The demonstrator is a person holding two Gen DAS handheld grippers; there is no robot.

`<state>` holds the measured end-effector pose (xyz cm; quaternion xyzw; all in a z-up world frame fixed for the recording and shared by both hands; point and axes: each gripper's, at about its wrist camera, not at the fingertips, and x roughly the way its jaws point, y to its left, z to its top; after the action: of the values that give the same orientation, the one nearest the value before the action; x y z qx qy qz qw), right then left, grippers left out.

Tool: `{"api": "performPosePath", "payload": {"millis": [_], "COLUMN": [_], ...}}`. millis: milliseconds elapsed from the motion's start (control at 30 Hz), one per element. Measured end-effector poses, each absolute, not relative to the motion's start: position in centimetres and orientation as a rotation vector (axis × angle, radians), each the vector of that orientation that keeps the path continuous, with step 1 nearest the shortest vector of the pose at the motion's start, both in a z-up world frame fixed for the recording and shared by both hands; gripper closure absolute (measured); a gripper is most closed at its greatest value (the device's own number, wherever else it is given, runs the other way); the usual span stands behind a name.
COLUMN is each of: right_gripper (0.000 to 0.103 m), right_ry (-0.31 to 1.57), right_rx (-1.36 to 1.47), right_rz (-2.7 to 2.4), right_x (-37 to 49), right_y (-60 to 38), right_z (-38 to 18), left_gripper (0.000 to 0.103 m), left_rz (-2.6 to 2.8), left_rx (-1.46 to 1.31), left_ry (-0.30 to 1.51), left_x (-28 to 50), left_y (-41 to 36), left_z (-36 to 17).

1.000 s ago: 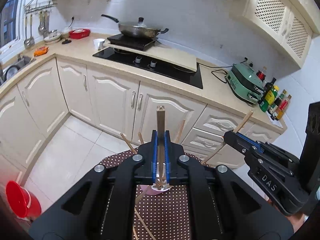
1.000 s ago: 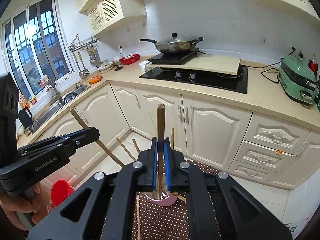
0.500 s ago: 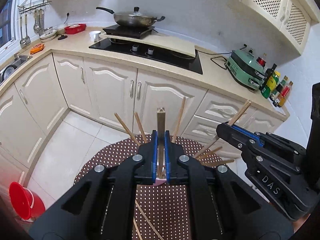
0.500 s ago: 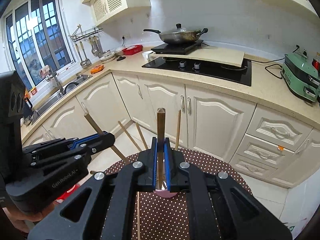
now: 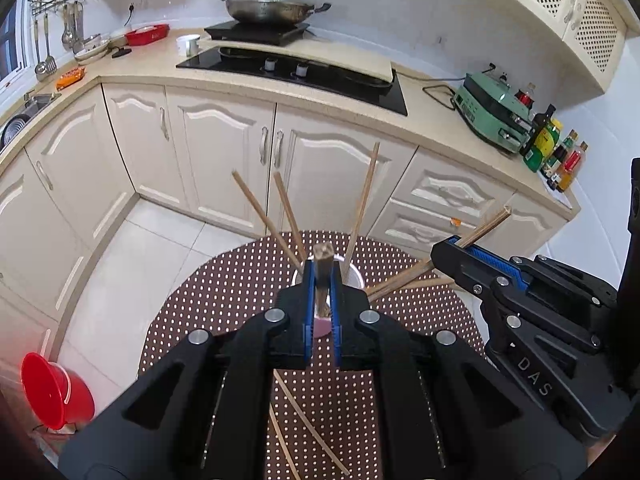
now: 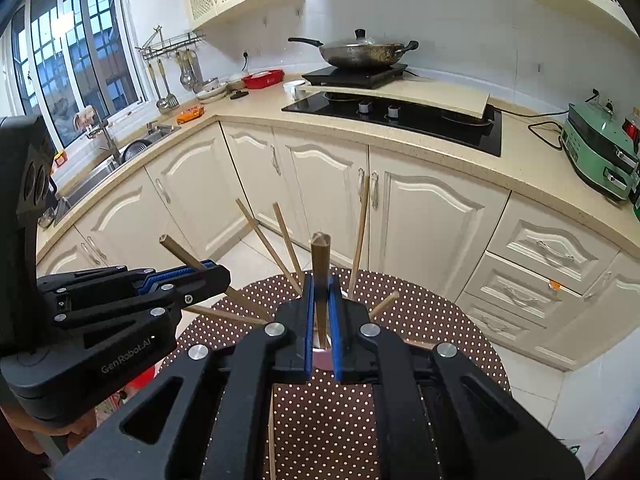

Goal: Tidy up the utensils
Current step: 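Raise the held chopsticks upright and lower them into the pink cup, then open both tools to release the chopsticks into the cup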

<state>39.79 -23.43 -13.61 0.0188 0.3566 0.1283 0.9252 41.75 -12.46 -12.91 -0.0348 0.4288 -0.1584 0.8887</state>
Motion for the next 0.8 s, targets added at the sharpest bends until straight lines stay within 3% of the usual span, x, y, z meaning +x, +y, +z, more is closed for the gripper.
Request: {"api": "performPosePath", "payload": {"millis": [700,800], "right_gripper": [0.097,0.097], "right_ry": [0.831,0.828], "right_rx": [0.056,0.07], "right_rz": [0.231,0.226], "right_x": [40.1,40.0], "right_y": [-23.2,-23.4], "right_z": [-16.8,-16.5], "left_gripper": [0.095,0.09], "left_rz": [-0.347,-0.35], "left_rx": [-0.076,-0.064], "left_ry": [1.002,1.013], "left_x": [41.9,41.9], "left_y": [-12.4,-12.6], "left_z": [-15.0,-15.1]}}
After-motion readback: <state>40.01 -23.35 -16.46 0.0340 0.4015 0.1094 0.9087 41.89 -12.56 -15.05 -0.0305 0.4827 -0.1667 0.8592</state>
